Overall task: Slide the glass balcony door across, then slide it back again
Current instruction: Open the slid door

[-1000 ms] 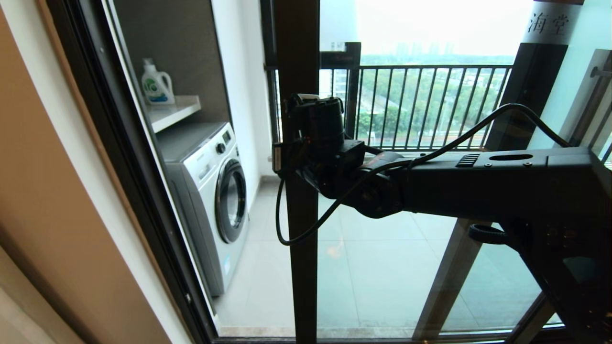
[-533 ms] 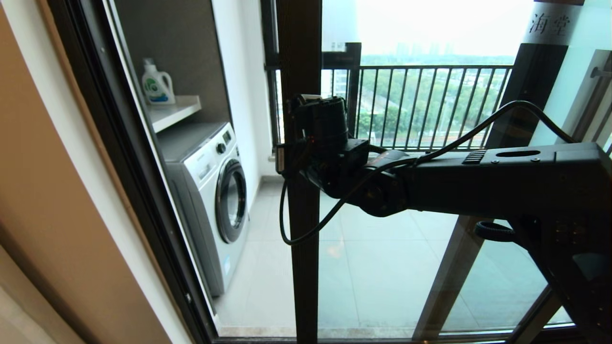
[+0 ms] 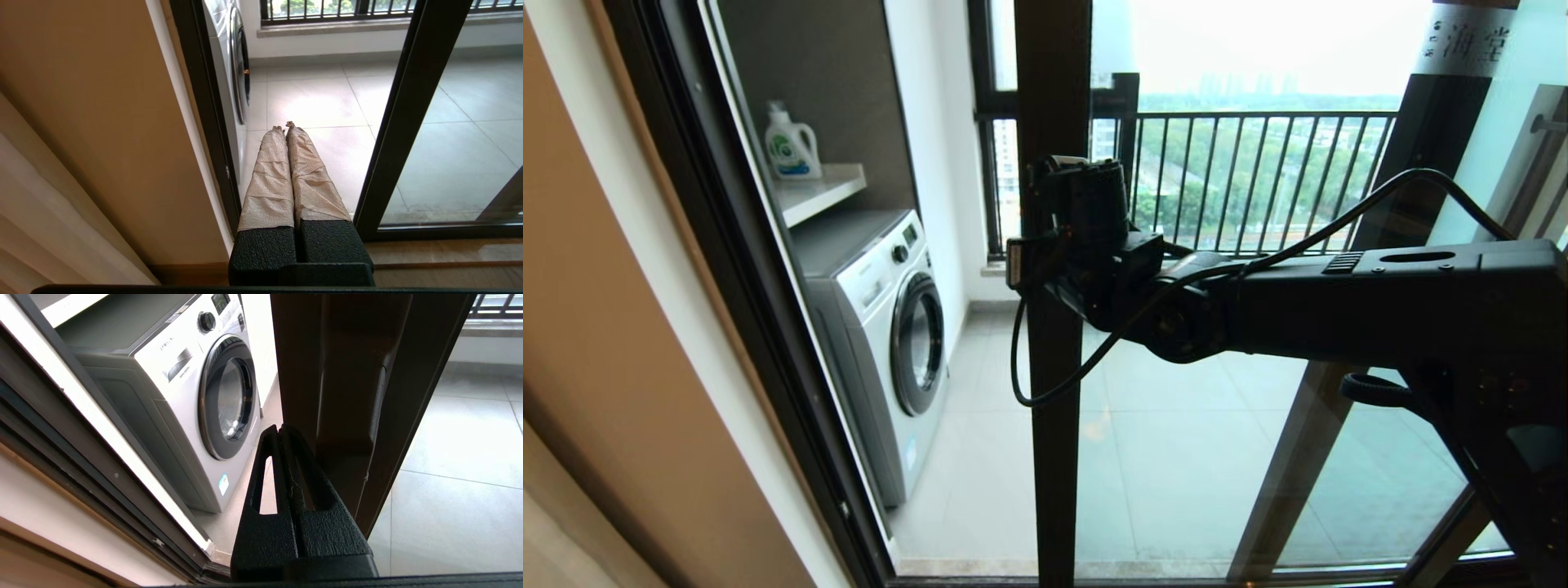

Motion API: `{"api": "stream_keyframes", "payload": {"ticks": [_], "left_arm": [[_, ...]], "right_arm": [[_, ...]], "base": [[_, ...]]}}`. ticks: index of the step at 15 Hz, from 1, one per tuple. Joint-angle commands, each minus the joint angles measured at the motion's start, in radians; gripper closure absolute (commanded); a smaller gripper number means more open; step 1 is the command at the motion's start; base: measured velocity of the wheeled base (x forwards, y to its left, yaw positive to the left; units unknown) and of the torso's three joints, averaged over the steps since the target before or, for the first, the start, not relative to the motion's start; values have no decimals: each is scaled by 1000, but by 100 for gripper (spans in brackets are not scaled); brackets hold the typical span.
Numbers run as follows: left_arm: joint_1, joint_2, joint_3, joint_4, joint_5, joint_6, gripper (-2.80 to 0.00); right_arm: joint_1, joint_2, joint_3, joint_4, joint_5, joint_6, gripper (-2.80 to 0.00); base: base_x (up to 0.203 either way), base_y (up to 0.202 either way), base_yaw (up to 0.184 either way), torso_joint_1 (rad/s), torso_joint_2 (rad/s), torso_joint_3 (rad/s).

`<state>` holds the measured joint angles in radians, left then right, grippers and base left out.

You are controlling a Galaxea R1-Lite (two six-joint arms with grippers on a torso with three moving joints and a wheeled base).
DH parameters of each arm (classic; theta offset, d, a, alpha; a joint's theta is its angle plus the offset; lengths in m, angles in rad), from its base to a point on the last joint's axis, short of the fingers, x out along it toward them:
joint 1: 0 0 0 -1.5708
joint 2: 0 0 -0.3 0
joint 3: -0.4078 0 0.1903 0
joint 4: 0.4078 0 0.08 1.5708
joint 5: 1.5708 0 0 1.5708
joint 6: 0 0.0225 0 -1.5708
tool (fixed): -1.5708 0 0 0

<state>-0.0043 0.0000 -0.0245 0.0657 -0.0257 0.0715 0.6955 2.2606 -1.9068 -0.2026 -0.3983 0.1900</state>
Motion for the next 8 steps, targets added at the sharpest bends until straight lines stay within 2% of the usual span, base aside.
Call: {"api": "stream_keyframes", "payload": {"ticks": [1, 4, 8], "left_arm": [[1, 2, 0, 0, 0, 1, 0], [0, 2, 0, 0, 0, 1, 0], [1, 2, 0, 0, 0, 1, 0]], "right_arm": [[15, -1, -7, -3, 4, -1, 0], [63, 13, -44, -3, 8, -17, 0], [64, 37, -46, -22, 12, -37, 0]], "base": [[0, 0, 0, 0, 0, 0], [0, 0, 0, 0, 0, 0], [0, 0, 0, 0, 0, 0]]}}
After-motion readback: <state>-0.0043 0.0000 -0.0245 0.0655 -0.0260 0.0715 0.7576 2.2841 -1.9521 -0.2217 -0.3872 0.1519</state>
